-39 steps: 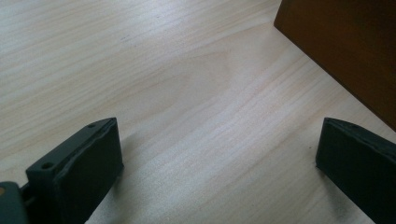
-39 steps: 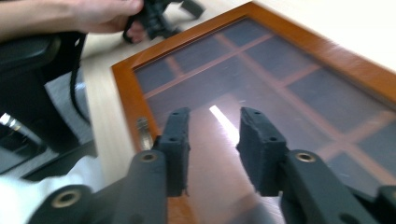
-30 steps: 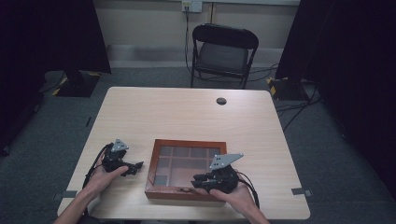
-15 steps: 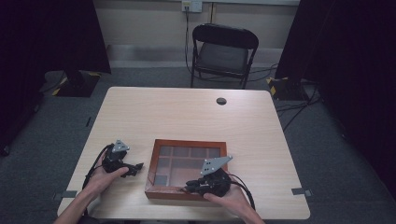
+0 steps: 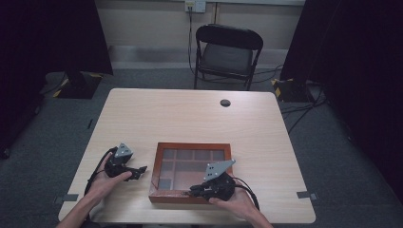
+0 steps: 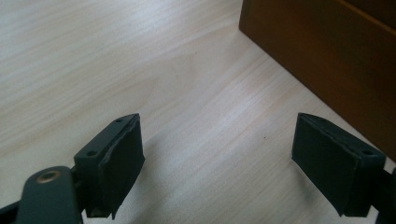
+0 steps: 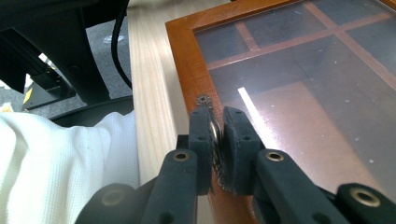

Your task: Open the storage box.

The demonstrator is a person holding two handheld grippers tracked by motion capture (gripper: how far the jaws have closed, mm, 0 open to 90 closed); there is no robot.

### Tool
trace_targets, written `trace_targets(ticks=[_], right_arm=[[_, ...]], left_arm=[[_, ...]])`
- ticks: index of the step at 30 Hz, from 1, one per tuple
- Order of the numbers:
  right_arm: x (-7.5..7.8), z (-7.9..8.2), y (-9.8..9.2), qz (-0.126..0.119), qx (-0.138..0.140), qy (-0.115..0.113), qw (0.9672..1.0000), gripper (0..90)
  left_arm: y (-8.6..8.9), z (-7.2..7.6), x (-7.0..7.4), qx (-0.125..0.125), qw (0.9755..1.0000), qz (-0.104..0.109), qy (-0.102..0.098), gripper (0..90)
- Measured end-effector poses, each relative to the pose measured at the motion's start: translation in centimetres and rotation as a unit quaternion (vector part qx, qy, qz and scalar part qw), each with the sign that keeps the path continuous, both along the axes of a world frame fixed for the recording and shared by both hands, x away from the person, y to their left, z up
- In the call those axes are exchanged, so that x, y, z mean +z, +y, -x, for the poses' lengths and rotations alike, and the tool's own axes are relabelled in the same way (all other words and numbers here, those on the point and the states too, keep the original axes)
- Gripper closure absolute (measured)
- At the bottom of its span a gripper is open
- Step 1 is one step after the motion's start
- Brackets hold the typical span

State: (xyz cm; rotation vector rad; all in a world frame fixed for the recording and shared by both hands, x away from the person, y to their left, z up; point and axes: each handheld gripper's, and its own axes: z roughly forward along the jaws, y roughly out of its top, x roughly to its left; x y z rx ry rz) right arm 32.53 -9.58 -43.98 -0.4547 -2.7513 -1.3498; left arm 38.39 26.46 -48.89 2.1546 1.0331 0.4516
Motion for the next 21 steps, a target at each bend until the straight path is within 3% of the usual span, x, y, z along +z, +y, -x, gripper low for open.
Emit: trace_targets(ticks=[4,8,21], right_arm=[[0.1,-0.1,-0.3,0.006,0.002,0.001,1.0,82.6],[0.2,-0.1,-0.4,0.008,0.001,0.001,1.0,82.5],[1.6,-0.1,-1.0,-0.01,-0.005,-0.003,0.9999,82.7]], left_arm=[[-0.3,0.3,0.5,-0.007,0.9998,0.018,-0.007,16.0],[-0.9,0.6,0.8,-0.016,0.9996,0.018,-0.013,15.9],[-1.2,1.2,1.5,-0.039,0.9979,0.048,-0.018,16.1]])
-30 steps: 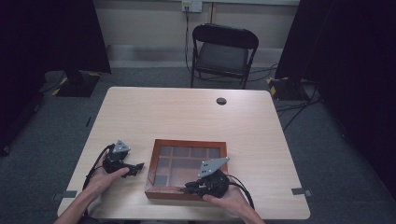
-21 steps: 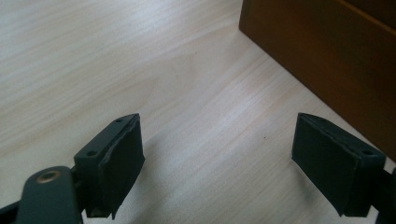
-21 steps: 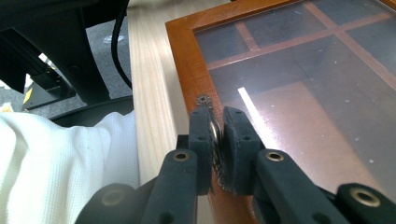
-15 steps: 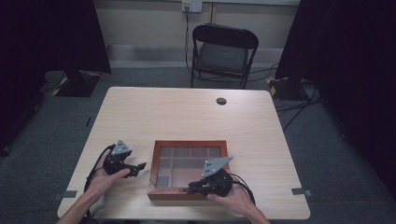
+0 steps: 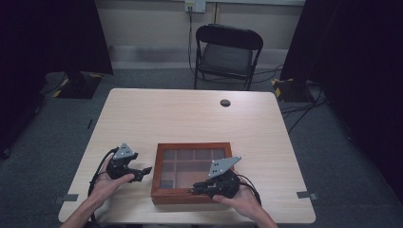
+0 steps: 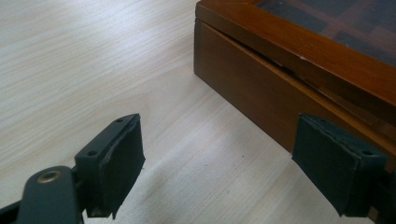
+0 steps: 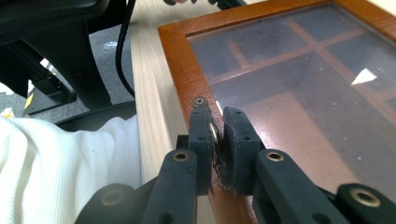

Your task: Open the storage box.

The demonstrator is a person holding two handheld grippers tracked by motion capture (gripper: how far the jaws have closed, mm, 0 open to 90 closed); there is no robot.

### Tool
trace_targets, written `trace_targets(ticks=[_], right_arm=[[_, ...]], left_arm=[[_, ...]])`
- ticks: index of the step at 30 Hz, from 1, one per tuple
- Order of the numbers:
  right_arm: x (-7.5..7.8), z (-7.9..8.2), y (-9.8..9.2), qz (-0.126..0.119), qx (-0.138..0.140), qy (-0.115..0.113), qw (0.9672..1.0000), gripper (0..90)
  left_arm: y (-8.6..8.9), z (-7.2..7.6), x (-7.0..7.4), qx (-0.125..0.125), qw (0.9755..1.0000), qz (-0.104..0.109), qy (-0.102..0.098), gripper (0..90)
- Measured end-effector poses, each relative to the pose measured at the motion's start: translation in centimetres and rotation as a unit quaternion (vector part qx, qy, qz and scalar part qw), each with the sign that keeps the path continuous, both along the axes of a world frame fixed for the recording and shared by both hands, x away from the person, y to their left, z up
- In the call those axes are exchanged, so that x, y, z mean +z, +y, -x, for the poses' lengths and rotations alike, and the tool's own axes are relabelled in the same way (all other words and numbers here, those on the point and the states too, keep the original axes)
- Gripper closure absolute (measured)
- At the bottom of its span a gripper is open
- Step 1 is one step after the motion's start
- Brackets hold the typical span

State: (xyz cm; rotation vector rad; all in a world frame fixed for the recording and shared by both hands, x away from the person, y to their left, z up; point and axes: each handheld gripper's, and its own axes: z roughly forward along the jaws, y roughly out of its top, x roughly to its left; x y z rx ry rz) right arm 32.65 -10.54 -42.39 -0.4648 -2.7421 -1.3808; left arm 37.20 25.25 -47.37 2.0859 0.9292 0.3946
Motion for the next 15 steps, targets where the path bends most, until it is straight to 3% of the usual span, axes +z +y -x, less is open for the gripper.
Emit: trace_targets(ticks=[7,15], right_arm=[[1.0,-0.3,-0.1,-0.01,-0.001,0.0,1.0,82.9],[1.7,-0.5,-0.1,-0.013,-0.002,0.002,0.9999,83.0]], left_arm=[[-0.3,0.3,0.3,-0.021,0.9995,0.023,0.003,16.2],[-0.7,0.6,0.7,-0.045,0.9987,0.025,-0.007,15.9]])
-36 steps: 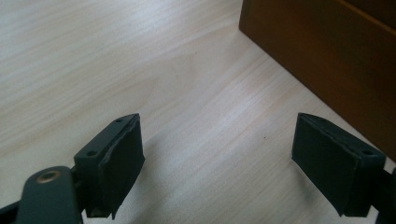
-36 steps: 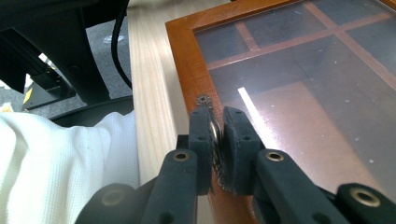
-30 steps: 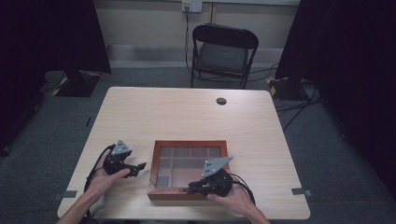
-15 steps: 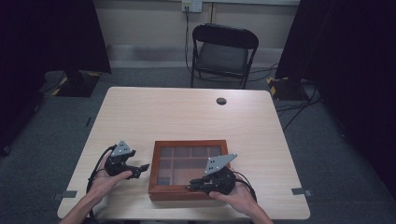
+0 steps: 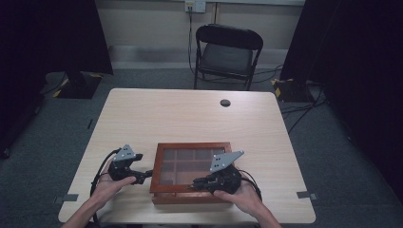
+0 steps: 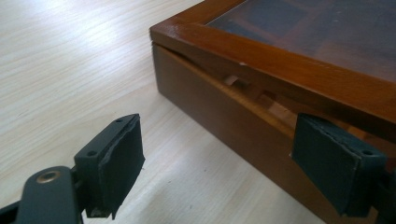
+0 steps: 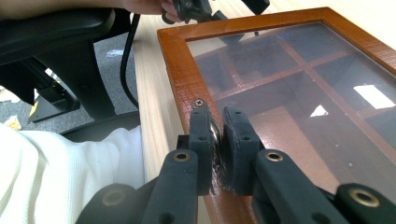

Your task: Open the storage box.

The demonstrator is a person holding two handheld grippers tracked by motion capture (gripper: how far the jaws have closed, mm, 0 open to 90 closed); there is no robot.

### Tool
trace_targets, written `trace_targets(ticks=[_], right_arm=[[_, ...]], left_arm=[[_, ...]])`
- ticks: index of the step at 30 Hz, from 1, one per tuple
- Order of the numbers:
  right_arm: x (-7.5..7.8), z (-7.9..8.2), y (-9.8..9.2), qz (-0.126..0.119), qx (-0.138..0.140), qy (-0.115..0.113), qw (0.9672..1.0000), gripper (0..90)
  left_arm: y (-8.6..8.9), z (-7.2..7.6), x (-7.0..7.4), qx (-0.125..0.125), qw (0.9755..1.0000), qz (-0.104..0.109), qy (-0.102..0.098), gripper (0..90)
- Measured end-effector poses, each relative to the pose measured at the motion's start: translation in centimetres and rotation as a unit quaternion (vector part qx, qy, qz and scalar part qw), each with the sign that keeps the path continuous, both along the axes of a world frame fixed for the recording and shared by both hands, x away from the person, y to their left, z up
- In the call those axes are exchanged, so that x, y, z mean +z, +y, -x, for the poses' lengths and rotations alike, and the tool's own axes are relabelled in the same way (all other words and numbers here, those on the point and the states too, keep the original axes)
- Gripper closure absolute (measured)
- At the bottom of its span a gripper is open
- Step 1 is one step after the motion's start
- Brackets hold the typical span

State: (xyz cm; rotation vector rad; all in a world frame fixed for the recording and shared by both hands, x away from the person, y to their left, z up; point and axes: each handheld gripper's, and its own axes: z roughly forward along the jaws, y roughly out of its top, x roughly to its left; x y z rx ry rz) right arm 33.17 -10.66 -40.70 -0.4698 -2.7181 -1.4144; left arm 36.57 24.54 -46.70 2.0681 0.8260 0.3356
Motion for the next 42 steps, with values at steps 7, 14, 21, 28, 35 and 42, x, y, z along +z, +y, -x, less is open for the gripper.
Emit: trace_targets(ticks=[7,14,21,28,35,42], right_arm=[[0.6,-0.3,-0.1,-0.004,-0.001,0.004,1.0,83.1],[1.2,-0.5,-0.1,-0.01,-0.005,0.006,0.9999,83.1],[1.4,-0.5,-0.1,-0.007,-0.006,0.006,0.9999,83.0],[1.2,-0.6,-0.3,-0.017,-0.018,0.008,0.9997,72.0],[1.3,-0.6,-1.3,-0.029,-0.055,0.006,0.998,52.0],[1.5,-0.6,-3.2,-0.033,-0.096,0.001,0.9948,34.9]], left_arm=[[-0.2,0.3,0.3,-0.011,0.9998,0.014,-0.009,16.2],[-1.2,0.8,0.4,-0.035,0.9991,0.013,-0.022,16.0],[-1.7,1.0,0.5,-0.048,0.9984,0.009,-0.03,16.3],[-1.7,1.0,0.5,-0.046,0.9982,0.013,-0.035,18.0],[-1.6,1.2,1.0,-0.05,0.9978,0.023,-0.037,19.1],[-1.9,1.4,1.6,-0.054,0.997,0.031,-0.045,19.8]])
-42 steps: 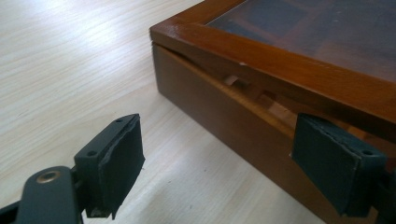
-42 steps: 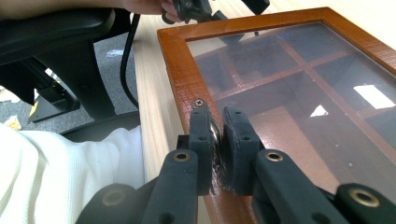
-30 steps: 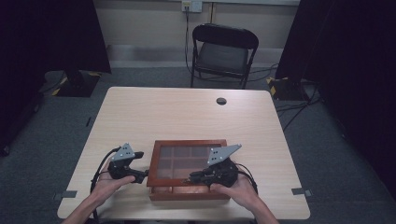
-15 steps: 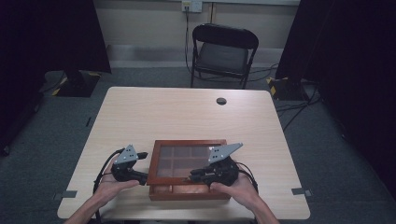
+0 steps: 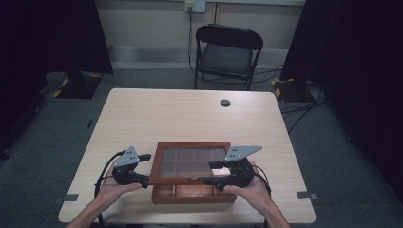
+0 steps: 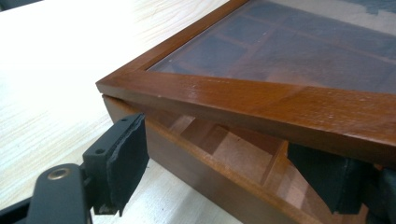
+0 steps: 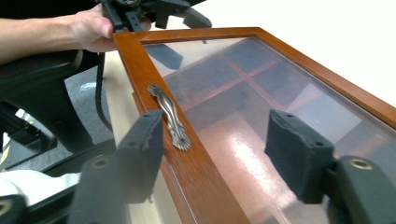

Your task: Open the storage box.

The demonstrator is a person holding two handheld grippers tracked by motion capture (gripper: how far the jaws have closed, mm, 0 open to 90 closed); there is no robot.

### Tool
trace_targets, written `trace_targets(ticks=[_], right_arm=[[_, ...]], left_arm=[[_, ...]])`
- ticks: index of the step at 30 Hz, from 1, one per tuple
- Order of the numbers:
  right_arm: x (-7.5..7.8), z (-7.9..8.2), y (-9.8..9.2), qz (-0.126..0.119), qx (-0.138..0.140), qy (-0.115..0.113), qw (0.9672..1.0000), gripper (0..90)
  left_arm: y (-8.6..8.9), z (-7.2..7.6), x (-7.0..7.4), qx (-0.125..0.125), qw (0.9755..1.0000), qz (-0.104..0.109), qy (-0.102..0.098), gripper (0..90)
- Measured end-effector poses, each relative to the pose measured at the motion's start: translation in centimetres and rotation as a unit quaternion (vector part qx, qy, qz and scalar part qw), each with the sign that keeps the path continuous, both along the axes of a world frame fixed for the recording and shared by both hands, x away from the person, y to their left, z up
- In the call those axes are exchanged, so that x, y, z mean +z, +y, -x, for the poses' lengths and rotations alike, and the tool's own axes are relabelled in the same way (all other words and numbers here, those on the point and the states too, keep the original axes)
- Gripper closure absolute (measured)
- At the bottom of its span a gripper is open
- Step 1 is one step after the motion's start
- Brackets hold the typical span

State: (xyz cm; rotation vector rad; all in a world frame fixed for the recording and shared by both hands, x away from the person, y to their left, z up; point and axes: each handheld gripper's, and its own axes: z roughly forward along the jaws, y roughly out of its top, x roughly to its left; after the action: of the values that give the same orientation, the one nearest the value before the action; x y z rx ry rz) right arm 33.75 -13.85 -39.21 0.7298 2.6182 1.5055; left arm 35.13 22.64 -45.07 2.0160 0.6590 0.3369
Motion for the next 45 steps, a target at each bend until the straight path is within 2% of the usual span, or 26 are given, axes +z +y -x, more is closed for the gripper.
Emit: trace_targets(ticks=[2,10,13,21,24,29,34,45], right_arm=[[0.1,0.0,-0.5,0.001,-0.006,-0.001,1.0,31.4],[0.4,-0.1,-2.3,-0.02,-0.037,-0.007,0.9991,20.0],[0.6,-0.2,-2.5,-0.016,-0.041,-0.01,0.999,16.8],[0.9,-0.4,-3.2,-0.001,-0.049,-0.018,0.9986,15.7],[1.0,-0.5,-3.8,-0.004,-0.055,-0.022,0.9982,16.1],[1.1,-0.6,-4.2,-0.014,-0.063,-0.033,0.9974,15.5],[1.2,-1.0,-4.3,-0.009,-0.07,-0.041,0.9966,14.7],[0.9,-2.8,-4.7,-0.008,-0.095,-0.041,0.9946,15.2]], left_arm=[[0.0,0.0,0.2,-0.001,1.0,0.005,0.0,20.4],[0.1,-0.1,1.2,-0.002,0.9996,0.028,-0.007,22.0],[0.2,-0.2,1.4,0.005,0.9994,0.033,-0.005,20.9],[0.3,-0.6,2.0,0.011,0.9984,0.055,-0.002,23.6],[0.1,-0.7,2.5,0.011,0.9991,0.037,-0.017,23.6],[0.0,-1.0,3.0,0.006,0.9988,0.046,-0.018,24.6],[-0.4,-1.1,3.3,-0.002,0.9984,0.054,-0.017,26.8],[-0.8,-1.8,4.1,0.0,0.9978,0.065,-0.011,30.2]])
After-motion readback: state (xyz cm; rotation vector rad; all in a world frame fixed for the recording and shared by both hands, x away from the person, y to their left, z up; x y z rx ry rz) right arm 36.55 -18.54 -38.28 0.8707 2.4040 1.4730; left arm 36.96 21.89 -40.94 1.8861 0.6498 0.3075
